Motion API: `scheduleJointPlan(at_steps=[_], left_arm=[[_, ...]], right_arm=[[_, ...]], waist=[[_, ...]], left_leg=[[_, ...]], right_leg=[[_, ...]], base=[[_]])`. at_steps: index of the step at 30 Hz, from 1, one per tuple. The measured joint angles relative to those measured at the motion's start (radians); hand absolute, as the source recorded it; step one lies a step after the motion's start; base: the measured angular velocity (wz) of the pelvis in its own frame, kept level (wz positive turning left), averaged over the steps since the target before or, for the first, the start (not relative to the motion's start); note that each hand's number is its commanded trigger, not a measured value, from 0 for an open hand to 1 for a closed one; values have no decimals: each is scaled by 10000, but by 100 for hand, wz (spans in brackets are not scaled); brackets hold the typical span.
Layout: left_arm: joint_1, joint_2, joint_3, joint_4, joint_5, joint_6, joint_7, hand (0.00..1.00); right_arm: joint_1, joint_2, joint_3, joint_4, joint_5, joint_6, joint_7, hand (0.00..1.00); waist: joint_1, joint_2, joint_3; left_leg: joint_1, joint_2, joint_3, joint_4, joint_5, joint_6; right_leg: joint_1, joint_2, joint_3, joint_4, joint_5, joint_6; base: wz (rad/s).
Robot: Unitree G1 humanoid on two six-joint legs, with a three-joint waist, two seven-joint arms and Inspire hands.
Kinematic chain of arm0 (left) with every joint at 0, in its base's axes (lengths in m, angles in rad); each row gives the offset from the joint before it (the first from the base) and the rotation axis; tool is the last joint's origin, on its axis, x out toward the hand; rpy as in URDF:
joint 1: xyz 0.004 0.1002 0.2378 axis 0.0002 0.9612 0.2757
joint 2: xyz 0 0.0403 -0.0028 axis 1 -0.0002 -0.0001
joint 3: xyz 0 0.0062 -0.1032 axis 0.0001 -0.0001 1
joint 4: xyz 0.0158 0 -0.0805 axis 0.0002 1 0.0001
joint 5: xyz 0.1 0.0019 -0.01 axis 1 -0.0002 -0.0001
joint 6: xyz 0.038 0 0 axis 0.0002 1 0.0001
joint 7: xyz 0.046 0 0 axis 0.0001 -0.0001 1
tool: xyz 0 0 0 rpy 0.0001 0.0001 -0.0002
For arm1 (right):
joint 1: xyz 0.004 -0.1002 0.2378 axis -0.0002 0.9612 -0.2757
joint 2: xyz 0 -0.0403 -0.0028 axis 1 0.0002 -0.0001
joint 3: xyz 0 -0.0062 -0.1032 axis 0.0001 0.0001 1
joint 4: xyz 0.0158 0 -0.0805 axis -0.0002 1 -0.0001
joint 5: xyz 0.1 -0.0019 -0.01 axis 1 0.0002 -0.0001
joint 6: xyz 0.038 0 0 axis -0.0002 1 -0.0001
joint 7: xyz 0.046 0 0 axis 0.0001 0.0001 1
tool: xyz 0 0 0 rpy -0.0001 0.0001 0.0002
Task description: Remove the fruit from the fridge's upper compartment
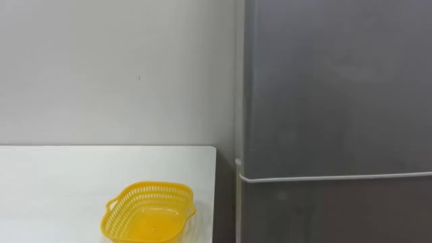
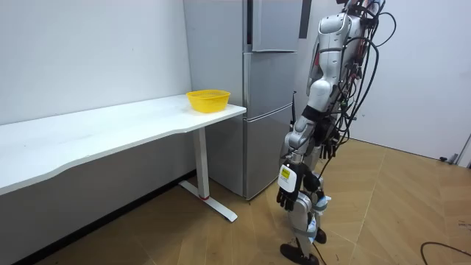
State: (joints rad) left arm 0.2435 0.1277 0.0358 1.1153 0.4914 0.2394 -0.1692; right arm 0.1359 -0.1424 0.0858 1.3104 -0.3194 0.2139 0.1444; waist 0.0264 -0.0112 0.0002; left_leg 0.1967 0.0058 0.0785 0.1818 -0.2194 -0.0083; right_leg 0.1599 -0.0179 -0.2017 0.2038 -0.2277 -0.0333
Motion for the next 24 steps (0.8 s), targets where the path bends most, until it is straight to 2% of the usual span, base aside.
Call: scheduleJointPlan(at_steps=[24], left_arm=[[-29, -3, -16, 25, -226, 4, 465, 0]], right_arm=[[12, 0, 7, -8, 5, -168, -368, 0]], waist=[[0, 75, 21]], left_leg=[[64, 2, 6, -146, -11, 16]], right_leg=[[-9, 30, 64, -41, -9, 2]], base=[[0]])
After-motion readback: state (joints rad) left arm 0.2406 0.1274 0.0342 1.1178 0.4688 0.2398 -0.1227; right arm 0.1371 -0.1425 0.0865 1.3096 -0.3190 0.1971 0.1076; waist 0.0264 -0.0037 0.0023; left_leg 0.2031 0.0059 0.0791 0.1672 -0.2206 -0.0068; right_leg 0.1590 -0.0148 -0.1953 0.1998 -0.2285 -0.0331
